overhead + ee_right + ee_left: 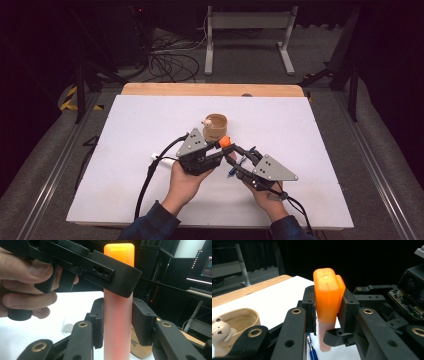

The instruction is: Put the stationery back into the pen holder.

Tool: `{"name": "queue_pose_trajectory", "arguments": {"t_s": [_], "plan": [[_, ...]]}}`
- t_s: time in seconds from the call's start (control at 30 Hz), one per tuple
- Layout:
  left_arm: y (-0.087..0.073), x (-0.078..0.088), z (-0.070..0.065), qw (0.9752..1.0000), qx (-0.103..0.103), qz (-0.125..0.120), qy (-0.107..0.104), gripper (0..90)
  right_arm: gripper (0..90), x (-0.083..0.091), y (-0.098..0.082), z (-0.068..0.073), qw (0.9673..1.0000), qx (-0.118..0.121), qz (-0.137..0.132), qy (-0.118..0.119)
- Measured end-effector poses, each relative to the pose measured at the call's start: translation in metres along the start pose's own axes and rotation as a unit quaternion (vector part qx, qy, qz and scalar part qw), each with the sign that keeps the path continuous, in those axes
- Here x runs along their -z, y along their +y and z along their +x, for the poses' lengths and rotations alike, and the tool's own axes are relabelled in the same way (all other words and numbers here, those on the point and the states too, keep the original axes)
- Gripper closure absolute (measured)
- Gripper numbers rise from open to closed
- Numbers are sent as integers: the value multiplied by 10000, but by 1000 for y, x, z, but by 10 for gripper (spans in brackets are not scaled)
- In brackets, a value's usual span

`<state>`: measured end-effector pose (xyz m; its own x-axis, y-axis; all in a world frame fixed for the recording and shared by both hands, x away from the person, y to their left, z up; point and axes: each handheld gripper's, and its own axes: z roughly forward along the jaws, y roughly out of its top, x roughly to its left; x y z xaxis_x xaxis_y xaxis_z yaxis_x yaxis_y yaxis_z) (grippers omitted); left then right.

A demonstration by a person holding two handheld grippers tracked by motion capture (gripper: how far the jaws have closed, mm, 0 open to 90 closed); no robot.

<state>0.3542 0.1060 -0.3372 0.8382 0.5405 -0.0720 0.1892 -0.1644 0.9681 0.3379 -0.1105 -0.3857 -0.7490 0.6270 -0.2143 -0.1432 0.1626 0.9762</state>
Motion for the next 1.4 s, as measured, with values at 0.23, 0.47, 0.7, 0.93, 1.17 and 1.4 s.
{"name": "queue_pose_trajectory", "arguments": {"t_s": [0.23,0.47,0.7,0.93,1.17,1.4], "plan": [[2,-3,-1,9998,-162,95,6,722,597,-1,1,-3,9998,-139,132,70],[4,-7,0,9995,-260,193,16,722,506,-1,2,-8,9987,-391,295,159],[7,-9,2,9992,-328,208,77,722,426,1,2,-15,9969,-616,444,197],[13,-10,11,9987,-438,178,187,722,282,6,0,-24,9949,-806,595,137],[21,-12,18,9981,-538,123,282,722,240,16,-2,-34,9934,-949,649,2],[26,-11,28,9972,-568,95,470,722,171,23,-2,-42,9913,-1102,719,-75]]}}
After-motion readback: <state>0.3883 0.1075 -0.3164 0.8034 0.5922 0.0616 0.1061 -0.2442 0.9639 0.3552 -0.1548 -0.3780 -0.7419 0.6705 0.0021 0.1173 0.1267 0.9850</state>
